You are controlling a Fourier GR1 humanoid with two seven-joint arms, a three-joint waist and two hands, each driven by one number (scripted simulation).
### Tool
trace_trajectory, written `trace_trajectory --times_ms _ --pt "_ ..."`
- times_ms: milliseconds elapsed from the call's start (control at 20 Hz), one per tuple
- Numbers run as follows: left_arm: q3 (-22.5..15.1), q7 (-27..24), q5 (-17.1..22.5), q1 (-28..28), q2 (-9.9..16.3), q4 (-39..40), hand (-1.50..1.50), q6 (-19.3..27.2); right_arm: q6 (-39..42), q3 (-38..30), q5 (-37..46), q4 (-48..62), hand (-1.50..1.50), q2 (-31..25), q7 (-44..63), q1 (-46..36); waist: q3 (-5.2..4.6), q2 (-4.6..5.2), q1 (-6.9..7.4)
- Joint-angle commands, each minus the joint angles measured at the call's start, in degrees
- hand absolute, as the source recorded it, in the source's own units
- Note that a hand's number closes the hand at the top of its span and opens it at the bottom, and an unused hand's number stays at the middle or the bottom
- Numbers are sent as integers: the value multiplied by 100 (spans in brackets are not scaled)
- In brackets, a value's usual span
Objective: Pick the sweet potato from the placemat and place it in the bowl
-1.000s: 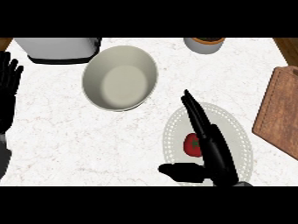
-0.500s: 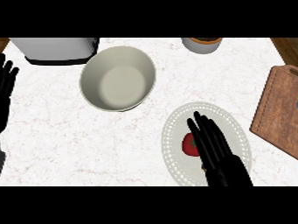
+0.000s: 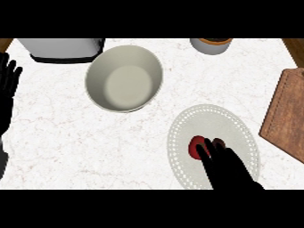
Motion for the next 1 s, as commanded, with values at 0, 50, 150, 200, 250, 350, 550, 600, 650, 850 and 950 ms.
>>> trace_trajectory --times_ms 0,50,150,200,250,350,550,600,650,850,950 --pt "25 -6 -10 -31 31 -50 0 -73 1544 -245 -593 -252 -150 294 1028 -333 12 31 103" --pt "-86 99 -77 -168 -100 28 0 37 1690 -343 -645 -177 -150 474 1141 -421 15 34 69" --pt "-92 117 -138 -245 -187 12 0 147 1928 -325 -740 -389 -150 539 1226 -177 20 18 23" --pt "-46 14 -123 -106 -113 6 0 -6 2043 -465 -728 -269 -150 640 1235 -308 21 18 52" --pt "-50 -87 -157 85 -202 -133 0 63 2144 -871 -940 -383 -150 478 1013 -187 24 17 62" --pt "6 324 -94 -120 -99 -221 0 65 2211 -901 -776 -125 -150 621 959 -293 27 13 57" --pt "30 185 -111 85 -106 -282 0 -150 1962 -787 -475 527 -150 997 800 -409 29 8 77" --pt "56 211 -134 -167 -173 -14 0 -100 2068 -642 -440 200 -150 867 787 -127 29 8 26" --pt "105 177 -165 -308 -166 76 0 -49 2267 -1159 -723 161 -150 704 591 -113 29 16 17" --pt "124 -94 -277 139 -312 -71 0 -182 1964 -1533 -669 417 -150 654 86 34 32 10 37" --pt "321 40 -192 -62 -141 67 0 -330 1731 -1479 -411 793 -150 621 -119 22 32 11 35"
